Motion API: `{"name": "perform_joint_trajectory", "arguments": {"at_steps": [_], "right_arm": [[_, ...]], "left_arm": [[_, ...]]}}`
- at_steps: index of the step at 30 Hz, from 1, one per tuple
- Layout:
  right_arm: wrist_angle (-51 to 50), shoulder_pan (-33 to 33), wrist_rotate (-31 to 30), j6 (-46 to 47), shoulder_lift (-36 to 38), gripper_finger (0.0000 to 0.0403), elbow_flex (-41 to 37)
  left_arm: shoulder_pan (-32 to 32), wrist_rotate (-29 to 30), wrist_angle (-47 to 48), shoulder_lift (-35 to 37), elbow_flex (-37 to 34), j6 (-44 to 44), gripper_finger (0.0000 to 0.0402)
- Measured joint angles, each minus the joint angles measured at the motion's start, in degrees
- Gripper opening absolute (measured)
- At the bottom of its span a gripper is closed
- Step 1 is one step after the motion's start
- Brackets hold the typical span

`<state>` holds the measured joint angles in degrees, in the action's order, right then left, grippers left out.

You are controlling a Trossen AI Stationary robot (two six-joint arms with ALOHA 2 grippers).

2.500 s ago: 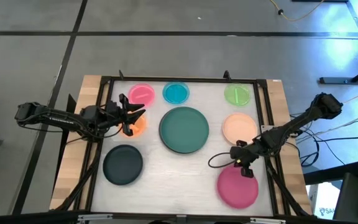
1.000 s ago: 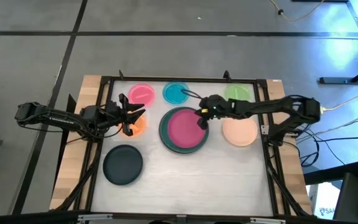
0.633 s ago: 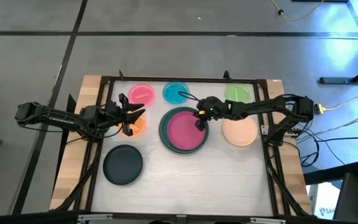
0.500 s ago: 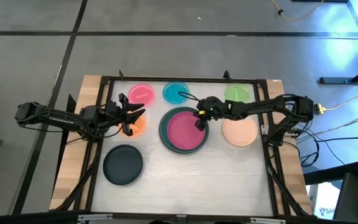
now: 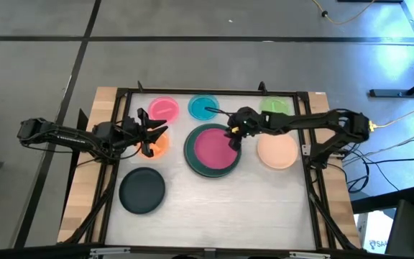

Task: Stack plastic plates
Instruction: Stack the light orange plate on top of the pink plate

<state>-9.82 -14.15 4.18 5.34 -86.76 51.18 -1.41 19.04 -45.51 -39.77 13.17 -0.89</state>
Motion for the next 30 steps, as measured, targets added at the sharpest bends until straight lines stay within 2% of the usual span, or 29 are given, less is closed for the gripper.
{"name": "perform_joint_trajectory", "arguments": {"at_steps": [5,11,15,22,30], "right_arm": [[-14.4,3.4,0.5,0.0,7.0,0.012,2.2],[-28.8,10.5,-6.7,3.6,14.5,0.012,0.8],[-35.1,14.9,-9.7,8.7,16.5,0.012,-0.7],[-36.9,20.4,-11.2,16.5,16.4,0.012,-7.5],[-31.9,20.6,-11.2,19.9,16.4,0.012,-15.3]], "left_arm": [[0.0,0.0,-0.1,0.0,0.0,0.0,0.0105],[0.0,0.0,-0.1,0.0,0.0,-0.1,0.0105],[0.0,0.0,-0.1,0.0,0.0,-0.4,0.0105],[0.0,0.0,-0.1,0.0,0.0,-0.4,0.0105],[0.0,0.0,-0.1,0.0,0.0,-0.4,0.0105]]}}
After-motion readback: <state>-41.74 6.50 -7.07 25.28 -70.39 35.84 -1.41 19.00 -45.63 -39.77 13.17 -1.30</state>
